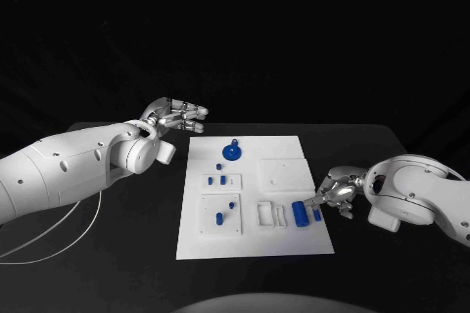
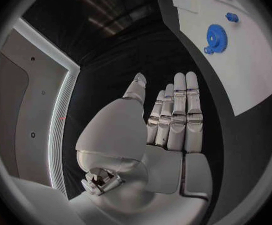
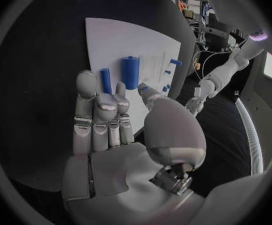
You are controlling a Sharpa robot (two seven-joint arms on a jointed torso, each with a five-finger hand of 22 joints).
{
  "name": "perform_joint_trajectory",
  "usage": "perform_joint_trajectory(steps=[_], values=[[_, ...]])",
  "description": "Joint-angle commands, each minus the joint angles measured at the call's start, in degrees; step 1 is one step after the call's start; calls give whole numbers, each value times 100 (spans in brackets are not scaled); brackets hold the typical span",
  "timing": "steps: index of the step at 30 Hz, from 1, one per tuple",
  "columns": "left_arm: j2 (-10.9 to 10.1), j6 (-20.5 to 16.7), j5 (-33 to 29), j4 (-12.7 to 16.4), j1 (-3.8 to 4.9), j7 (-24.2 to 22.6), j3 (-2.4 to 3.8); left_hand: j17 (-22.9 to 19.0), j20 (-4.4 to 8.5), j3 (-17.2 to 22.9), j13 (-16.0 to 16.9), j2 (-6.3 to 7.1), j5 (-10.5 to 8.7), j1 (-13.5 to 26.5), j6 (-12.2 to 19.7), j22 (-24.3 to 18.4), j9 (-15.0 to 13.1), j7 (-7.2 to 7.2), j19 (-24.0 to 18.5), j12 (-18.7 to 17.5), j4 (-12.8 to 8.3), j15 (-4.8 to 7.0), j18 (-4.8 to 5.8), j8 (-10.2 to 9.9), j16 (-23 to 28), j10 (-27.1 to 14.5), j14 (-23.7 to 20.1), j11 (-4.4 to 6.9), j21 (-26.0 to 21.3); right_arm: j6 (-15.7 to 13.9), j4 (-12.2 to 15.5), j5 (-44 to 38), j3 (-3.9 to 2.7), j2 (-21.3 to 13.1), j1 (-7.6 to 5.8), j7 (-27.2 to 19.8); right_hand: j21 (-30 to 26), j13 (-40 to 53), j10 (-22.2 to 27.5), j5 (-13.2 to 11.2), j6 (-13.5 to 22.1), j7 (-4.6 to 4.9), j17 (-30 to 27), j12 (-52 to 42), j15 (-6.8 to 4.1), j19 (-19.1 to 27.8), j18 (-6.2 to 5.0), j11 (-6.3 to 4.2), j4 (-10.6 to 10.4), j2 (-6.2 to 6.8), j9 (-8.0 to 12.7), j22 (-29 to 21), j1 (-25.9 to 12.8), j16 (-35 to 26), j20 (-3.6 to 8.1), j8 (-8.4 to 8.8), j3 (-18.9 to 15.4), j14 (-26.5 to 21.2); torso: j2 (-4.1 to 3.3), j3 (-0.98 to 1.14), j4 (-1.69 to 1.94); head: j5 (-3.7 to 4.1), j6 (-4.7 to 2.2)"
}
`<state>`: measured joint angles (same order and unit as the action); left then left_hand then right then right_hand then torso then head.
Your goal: Assemble the parts on the task board
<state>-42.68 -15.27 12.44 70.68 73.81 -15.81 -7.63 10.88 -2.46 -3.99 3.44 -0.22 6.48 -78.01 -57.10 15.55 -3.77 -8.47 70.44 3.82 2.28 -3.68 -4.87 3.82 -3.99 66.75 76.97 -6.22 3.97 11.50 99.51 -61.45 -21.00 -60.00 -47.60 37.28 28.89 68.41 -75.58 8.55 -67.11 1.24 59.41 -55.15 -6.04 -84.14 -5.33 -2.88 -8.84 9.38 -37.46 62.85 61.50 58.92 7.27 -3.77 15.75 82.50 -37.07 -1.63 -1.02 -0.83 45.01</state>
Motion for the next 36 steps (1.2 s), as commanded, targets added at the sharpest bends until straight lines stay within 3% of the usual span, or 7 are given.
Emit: perform_joint_trajectory(steps=[1, 2, 5, 11, 14, 29, 36], values=[[-7, 80, -10, 37, -6, -67, -2, -5, -2, -32, 8, 27, -21, 43, 13, -5, -3, 5, 6, -11, 12, 15, 107, -19, -7, -29, -10, -8, 24, 282, 92, -47, 8, 8, 2, 505, 34, 11, -13, -260, 115, 44, 60, 4, 8, -205, 73, 18, -196, 171, -134, 25, -61, 45, 5, -12, 136, 50, -3, 0, 4, -11, 20], [-10, 84, -9, 41, -6, -64, -5, -4, -2, -23, 8, 29, -21, 51, 18, -9, -2, 5, 9, -10, 19, 17, 106, -19, -10, -28, -5, -7, 25, 273, 124, -85, 13, 10, 2, 520, 39, 22, 14, -336, 233, 50, 107, 15, 18, -209, 43, 25, -232, 235, -539, 54, -94, 47, -12, -23, 219, 51, -4, 1, 4, -10, 29], [-17, 91, -9, 49, -6, -57, -12, -4, -2, -22, 8, 29, -21, 52, 18, -10, -2, 5, 10, -10, 19, 17, 106, -19, -10, -28, -5, -7, 25, 272, 205, -149, 34, 15, 2, 541, 37, 26, 28, -537, 373, 42, 169, 17, 8, -213, 20, 16, -238, 395, -1418, 104, -239, 35, -16, -26, 495, 66, -5, 3, 4, -6, 38], [-27, 105, -9, 57, -6, -42, -26, -2, -1, -16, 8, 34, -21, 62, 15, -14, -3, 5, 11, -10, 27, 16, 106, -18, -10, -29, -3, -8, 26, 272, 331, -435, 95, 20, 2, 565, 12, 33, 22, -553, 318, -30, 244, 6, -17, -219, 47, -22, -265, 417, -2519, 159, -326, 19, 12, -11, 596, 79, -4, -1, 4, -23, 55], [-29, 108, -9, 59, -6, -37, -29, -1, -2, -10, 8, 42, -24, 69, 17, -19, -3, 5, 12, -10, 34, 16, 106, -18, -10, -31, -2, -8, 26, 239, 364, -548, 121, 32, 2, 567, 19, 39, 10, -562, 336, -41, 264, -1, -27, -235, 54, -20, -288, 430, -2702, 180, -346, 8, 20, 9, 642, 73, -3, -2, 1, -27, 57], [-30, 141, -7, 61, -6, 11, -40, 5, -3, 16, 9, 67, -33, 106, 21, -39, -3, 3, 17, -9, 83, 14, 106, -18, -10, -40, -2, -11, 27, 175, 385, -1366, 298, 166, 2, 581, 24, 31, 22, -578, 307, -52, 313, 51, -41, -222, 103, -38, -349, 512, -2703, 215, -490, -4, 46, 6, 671, 84, -4, -5, 8, -61, 91], [-41, 178, -6, 72, -6, 34, -42, 7, -5, 26, 9, 69, -39, 133, 26, -48, -3, 2, 19, -9, 120, 12, 106, -18, -10, -44, -3, -13, 27, 74, 374, -1718, 417, 266, 2, 583, 39, 36, 15, -581, 307, -63, 335, 63, -44, -228, 122, -44, -618, 508, -2676, 235, -584, -18, 53, 6, 526, 91, -7, -2, 8, -85, 101]])
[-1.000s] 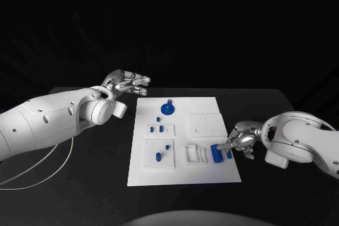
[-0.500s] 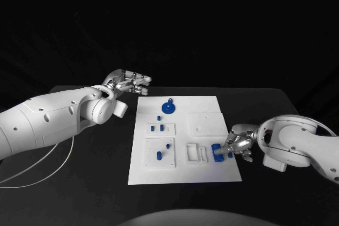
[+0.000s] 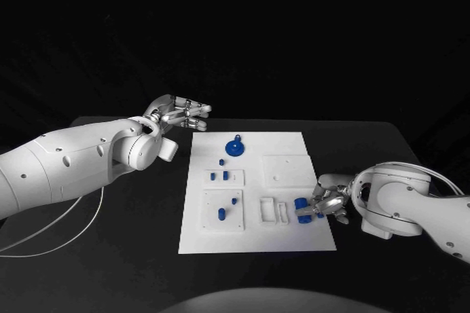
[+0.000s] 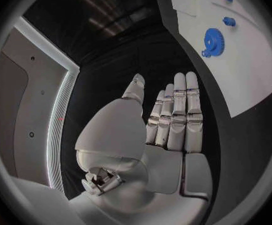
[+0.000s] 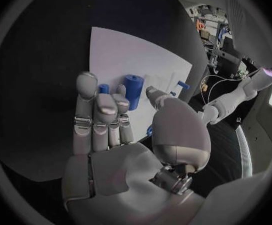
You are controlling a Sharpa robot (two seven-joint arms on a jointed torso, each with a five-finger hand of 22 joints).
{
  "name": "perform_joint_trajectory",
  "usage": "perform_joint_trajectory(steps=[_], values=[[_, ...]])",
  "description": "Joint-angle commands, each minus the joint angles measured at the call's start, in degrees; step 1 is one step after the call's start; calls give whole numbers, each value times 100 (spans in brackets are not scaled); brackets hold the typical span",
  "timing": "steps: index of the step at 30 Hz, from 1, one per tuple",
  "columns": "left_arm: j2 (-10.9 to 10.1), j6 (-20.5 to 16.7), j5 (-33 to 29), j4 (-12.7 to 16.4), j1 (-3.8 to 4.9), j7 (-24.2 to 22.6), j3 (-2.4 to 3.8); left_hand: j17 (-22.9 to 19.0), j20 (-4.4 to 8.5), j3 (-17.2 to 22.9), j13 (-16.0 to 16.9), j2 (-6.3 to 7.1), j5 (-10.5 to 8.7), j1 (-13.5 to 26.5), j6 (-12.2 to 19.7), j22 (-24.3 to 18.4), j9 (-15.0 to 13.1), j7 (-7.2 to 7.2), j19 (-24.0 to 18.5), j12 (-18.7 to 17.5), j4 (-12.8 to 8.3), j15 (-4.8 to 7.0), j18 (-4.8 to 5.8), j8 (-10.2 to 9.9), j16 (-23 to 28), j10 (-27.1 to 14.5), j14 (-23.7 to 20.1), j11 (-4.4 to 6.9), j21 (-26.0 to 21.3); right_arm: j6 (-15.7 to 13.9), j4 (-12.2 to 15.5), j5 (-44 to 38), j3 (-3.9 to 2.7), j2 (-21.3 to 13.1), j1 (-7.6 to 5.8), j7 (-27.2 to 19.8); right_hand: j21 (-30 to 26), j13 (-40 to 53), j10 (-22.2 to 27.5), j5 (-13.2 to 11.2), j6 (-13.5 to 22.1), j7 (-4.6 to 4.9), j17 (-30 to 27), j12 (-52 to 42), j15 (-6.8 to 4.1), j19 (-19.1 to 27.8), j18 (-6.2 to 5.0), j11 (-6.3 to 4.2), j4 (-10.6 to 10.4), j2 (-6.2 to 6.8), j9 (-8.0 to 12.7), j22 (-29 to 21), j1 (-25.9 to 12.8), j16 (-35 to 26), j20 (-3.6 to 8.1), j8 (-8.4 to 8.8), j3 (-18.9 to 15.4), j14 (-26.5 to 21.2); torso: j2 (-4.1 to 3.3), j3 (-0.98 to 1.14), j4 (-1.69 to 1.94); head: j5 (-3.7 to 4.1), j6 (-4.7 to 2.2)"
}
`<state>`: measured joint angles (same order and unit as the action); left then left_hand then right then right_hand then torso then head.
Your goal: Assemble the parts on the task board
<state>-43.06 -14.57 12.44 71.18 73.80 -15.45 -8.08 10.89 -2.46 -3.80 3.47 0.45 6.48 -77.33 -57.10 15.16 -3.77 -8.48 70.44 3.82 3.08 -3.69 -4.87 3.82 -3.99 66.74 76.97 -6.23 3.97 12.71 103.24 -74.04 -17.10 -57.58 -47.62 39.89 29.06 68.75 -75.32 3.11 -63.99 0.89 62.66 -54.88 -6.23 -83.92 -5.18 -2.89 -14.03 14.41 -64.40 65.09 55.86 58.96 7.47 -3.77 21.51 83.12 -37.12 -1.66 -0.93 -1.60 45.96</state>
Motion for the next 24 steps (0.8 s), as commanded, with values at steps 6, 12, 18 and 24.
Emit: perform_joint_trajectory(steps=[6, 12, 18, 24], values=[[-5, 133, -7, 27, -5, 15, 0, 7, -7, 16, 6, 10, -40, 80, 27, -18, -4, 2, 19, -8, 65, 11, 106, -18, -10, -46, -5, -13, 26, -172, -41, -623, 108, 123, 4, 326, 112, 11, -22, -34, -14, -27, 29, 32, -28, -255, 122, -45, -244, -10, 47, 66, -119, -25, 37, 7, -114, 33, 1, -1, -4, -22, 12], [7, 161, -7, 33, -5, 32, -3, 9, -9, 28, 6, 20, -42, 95, 33, -30, -3, 0, 20, -8, 98, 9, 105, -18, -10, -50, -9, -15, 26, -161, -126, -755, 221, 236, 4, 332, 118, 25, -27, -34, -20, -29, 47, 25, -29, -253, 129, -46, -233, -50, 89, 86, -117, -27, 39, 6, -16, 36, 1, -1, 0, -33, 19], [7, 180, -6, 47, -5, 50, -6, 9, -9, 28, 6, 20, -42, 95, 33, -30, -3, 0, 20, -8, 98, 9, 105, -18, -10, -50, -9, -15, 26, -176, -202, -847, 306, 300, 4, 341, 123, 35, -33, -33, -35, -30, 68, 23, -30, -255, 132, -48, -89, -116, 125, 105, 20, -25, 42, 4, 479, 41, 0, -1, -8, -44, 33], [8, 199, -4, 53, -5, 66, -8, 11, -10, 42, 6, 31, -44, 90, 35, -43, -4, -1, 23, -9, 112, 9, 104, -18, -11, -60, -7, -17, 27, -224, -231, -907, 360, 321, 4, 353, 119, 40, -19, 13, 24, -54, 71, 27, -41, -252, 138, -71, 708, -481, 227, 120, 204, -31, 41, 13, 1320, 47, 4, -2, -5, -44, 40]])
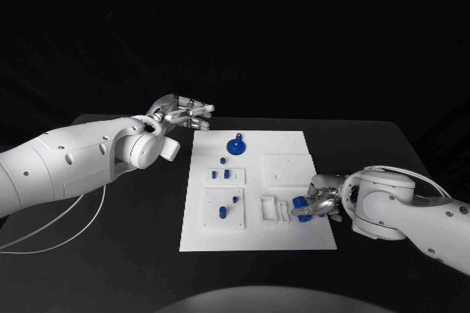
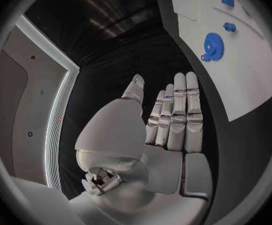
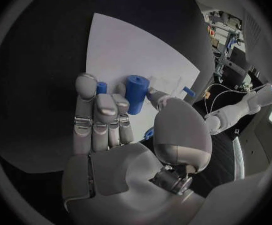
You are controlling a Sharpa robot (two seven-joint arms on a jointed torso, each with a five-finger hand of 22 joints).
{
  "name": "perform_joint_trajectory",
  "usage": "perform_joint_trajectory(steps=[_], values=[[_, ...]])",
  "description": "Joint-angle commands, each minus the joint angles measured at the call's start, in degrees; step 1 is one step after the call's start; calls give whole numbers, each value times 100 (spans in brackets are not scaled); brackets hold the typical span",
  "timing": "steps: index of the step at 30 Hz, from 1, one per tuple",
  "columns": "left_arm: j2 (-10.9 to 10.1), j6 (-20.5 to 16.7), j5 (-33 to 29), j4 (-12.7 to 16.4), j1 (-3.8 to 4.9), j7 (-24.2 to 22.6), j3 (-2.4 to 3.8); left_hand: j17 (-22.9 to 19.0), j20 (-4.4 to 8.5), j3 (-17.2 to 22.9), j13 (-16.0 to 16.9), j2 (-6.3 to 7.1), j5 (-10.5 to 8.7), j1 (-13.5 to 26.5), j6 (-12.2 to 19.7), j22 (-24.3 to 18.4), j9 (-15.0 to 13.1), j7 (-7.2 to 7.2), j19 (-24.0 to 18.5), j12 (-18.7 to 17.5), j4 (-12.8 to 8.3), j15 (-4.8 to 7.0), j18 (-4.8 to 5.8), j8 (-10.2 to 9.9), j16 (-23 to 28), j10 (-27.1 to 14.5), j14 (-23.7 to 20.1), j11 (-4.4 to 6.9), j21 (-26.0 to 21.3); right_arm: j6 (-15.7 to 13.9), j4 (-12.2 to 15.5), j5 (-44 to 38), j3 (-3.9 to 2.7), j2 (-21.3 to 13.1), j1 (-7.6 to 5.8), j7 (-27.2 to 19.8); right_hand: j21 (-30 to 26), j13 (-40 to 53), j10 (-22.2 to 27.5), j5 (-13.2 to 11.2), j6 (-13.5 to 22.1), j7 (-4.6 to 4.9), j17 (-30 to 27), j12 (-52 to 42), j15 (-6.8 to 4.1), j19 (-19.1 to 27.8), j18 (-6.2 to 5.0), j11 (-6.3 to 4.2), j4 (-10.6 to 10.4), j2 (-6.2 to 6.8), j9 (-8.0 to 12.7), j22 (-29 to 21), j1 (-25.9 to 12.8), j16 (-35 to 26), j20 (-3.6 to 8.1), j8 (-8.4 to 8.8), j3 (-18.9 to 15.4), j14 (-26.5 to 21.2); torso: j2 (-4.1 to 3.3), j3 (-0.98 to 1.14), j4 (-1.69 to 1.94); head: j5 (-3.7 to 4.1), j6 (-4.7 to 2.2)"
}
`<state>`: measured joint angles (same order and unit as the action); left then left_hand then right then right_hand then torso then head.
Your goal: Assemble the parts on the task board
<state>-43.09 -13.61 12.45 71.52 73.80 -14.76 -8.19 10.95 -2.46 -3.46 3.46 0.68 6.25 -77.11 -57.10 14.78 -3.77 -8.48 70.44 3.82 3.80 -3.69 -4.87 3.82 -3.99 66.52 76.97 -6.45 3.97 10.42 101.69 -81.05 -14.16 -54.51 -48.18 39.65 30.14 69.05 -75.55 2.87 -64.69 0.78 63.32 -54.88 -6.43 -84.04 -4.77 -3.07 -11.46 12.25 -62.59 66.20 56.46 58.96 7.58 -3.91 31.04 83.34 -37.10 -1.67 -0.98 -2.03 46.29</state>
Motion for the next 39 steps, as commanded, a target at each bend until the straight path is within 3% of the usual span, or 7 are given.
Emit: perform_joint_trajectory(steps=[1, 6, 14, 21, 28, 39], values=[[10, 106, -3, 19, -4, 1, 3, 5, -9, 7, 7, 8, -22, 68, 35, -5, -3, -1, 23, -9, 41, 9, 104, -18, -11, -38, -7, 5, 27, -6, -77, -207, 71, 15, 59, 378, 20, 11, 8, 114, 85, -44, 4, 17, -18, -240, 89, -57, 731, -311, 78, 22, -14, -27, 25, 20, 509, 26, 2, -1, -1, 0, 9], [11, 124, 2, 19, -4, 21, 2, 7, -9, 12, 7, 17, -25, 66, 39, -12, -3, -2, 26, -9, 45, 9, 103, -18, -12, -44, -5, 3, 28, -76, -76, -189, 87, 14, 59, 380, 51, 4, 19, 832, 87, -68, 3, 8, -27, -242, 95, -68, 1294, -367, 103, 60, 5, -16, 31, 21, 568, 23, -1, -3, -3, 7, 15], [13, 146, 12, 16, -4, 41, 0, 7, -9, 12, 7, 18, -25, 65, 39, -13, -3, -2, 26, -9, 45, 9, 103, -18, -12, -45, -5, 3, 28, -402, -31, 44, 94, 8, 59, 381, 106, -1, 2, 1563, 73, -83, 22, -11, -39, -248, 101, -85, 1615, -423, 64, 118, -47, 19, 44, 16, 638, 24, 0, 0, 0, -4, 15], [13, 155, 17, 12, -4, 52, -1, 7, -9, 12, 7, 18, -25, 65, 39, -13, -3, -2, 26, -9, 45, 9, 103, -18, -12, -45, -5, 3, 28, -688, 127, 525, 90, -41, 37, 378, 123, -52, 5, 1793, 46, -87, 15, 36, -43, -247, 109, -90, 1768, -459, 52, 164, -111, 28, 48, 18, 658, 21, 0, -1, -3, -17, 11], [20, 169, 21, 11, -4, 56, -3, 7, -9, 12, 7, 18, -25, 65, 39, -13, -3, -2, 26, -9, 45, 9, 103, -18, -12, -45, -5, 3, 28, -902, 256, 872, 69, -63, -119, 377, 137, -75, 1, 1997, 31, -88, 11, 51, -46, -248, 111, -94, 1860, -471, 61, 191, -92, 34, 52, 20, 607, 19, 0, -3, 0, -27, -1], [29, 177, 27, 9, -4, 59, -4, 12, -9, 23, 8, 22, -27, 64, 29, -34, -4, 1, 31, -7, 53, 10, 103, -16, -11, -46, -3, 4, 30, -961, 348, 1213, 48, 1, -242, 377, 141, -90, 11, 2087, 20, -87, 6, 62, -44, -248, 110, -93, 1889, -479, 118, 213, -105, 37, 50, 21, 536, 18, 2, -6, 1, -42, -8]])
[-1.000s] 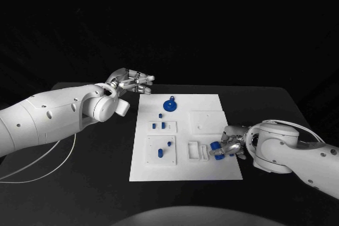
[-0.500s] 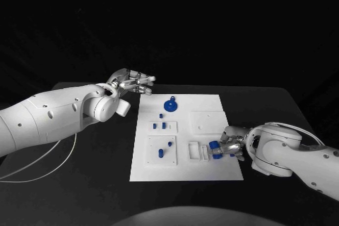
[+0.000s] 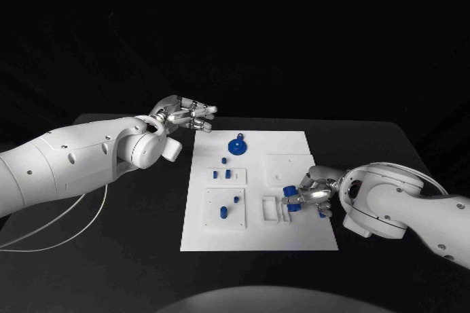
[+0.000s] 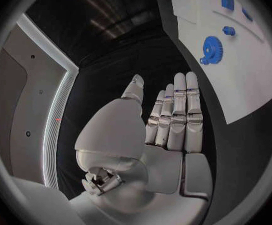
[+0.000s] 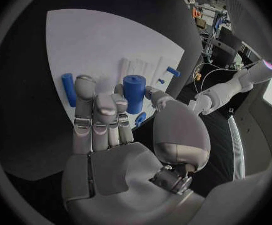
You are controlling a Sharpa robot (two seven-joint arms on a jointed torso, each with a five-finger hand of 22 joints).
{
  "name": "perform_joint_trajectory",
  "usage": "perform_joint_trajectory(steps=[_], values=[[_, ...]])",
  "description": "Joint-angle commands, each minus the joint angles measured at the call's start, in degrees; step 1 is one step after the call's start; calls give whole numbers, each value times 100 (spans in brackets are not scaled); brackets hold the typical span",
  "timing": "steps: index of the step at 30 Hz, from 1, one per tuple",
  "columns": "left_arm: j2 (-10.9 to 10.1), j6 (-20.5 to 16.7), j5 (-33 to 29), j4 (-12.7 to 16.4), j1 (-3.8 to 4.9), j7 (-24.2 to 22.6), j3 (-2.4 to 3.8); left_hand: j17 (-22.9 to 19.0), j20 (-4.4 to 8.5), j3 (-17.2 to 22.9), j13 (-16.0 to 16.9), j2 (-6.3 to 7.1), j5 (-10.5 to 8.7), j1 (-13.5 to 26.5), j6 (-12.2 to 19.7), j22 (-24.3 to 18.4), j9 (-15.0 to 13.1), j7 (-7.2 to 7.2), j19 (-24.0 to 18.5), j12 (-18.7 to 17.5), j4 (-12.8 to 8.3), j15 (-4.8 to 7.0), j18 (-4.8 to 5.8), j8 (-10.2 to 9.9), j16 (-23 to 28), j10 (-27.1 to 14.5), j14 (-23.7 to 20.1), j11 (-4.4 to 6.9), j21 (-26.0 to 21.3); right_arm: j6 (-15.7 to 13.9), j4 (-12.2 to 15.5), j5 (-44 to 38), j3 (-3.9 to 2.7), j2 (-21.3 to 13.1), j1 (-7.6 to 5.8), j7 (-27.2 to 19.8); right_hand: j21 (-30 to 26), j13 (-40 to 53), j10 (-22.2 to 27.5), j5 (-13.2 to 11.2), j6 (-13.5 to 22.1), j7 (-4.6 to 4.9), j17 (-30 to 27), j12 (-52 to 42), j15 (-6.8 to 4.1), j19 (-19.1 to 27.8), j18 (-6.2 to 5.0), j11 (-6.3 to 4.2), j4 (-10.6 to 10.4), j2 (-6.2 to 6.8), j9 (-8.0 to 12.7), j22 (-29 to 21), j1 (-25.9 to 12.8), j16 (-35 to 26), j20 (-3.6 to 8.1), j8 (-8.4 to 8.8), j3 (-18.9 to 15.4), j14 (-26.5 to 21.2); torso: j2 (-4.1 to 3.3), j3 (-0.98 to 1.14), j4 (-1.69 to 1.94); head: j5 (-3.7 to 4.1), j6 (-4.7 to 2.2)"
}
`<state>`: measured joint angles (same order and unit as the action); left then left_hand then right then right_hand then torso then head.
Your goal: Assemble the parts on the task board
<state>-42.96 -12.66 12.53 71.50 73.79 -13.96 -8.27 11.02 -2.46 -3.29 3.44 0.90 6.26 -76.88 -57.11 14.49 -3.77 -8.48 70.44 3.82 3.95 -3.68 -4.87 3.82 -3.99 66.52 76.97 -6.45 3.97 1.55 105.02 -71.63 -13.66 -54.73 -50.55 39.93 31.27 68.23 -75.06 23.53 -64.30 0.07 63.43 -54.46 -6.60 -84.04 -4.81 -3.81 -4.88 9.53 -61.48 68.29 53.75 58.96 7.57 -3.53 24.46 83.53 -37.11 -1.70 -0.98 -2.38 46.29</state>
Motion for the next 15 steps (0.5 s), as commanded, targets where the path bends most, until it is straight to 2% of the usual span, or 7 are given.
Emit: perform_joint_trajectory(steps=[1, 5, 9, 15], values=[[18, 84, 19, 12, -4, -21, 3, 5, -9, 7, 9, 0, -27, 41, 29, -5, -5, 1, 31, -7, 38, 10, 103, -16, -11, -46, -4, 3, 30, -65, 14, 286, -2, 38, -8, 349, 21, -11, -35, 30, -20, -17, -7, 23, -28, -248, 114, -18, 1235, -208, 17, 5, 172, 36, 51, -17, 1184, -1, 3, -3, 1, -7, -7], [30, 90, 20, 8, -4, -17, 3, 5, -9, 7, 9, 0, -27, 41, 29, -5, -5, 1, 31, -7, 38, 10, 103, -16, -11, -46, -4, 3, 30, 33, -49, 340, 2, 126, -31, 351, 8, -10, -36, 71, -26, -16, -1, 15, -26, -246, 118, -18, 1238, -226, 66, 16, 177, 47, 49, -16, 1120, -2, 7, -7, 0, -16, -11], [41, 95, 21, 8, -4, -14, 2, 5, -9, 7, 9, 0, -27, 41, 29, -5, -5, 1, 31, -7, 38, 10, 103, -16, -11, -46, -4, 3, 30, 110, -133, 393, 32, 223, -42, 353, -12, -17, -26, 95, -26, -12, -4, 19, -23, -247, 123, -14, 1249, -251, 128, 28, 189, 45, 47, -18, 1042, -3, 3, -8, 2, -7, -18], [59, 108, 21, 8, -4, -11, 2, 5, -9, 7, 9, 0, -27, 41, 29, -5, -5, 1, 31, -7, 38, 10, 103, -16, -11, -46, -4, 3, 30, 154, -252, 427, 156, 405, -48, 355, -24, -25, -24, 116, -33, -14, -4, 25, -24, -247, 127, -15, 1248, -259, 158, 34, 186, 44, 49, -17, 993, -4, -5, -2, 3, -17, -30]])
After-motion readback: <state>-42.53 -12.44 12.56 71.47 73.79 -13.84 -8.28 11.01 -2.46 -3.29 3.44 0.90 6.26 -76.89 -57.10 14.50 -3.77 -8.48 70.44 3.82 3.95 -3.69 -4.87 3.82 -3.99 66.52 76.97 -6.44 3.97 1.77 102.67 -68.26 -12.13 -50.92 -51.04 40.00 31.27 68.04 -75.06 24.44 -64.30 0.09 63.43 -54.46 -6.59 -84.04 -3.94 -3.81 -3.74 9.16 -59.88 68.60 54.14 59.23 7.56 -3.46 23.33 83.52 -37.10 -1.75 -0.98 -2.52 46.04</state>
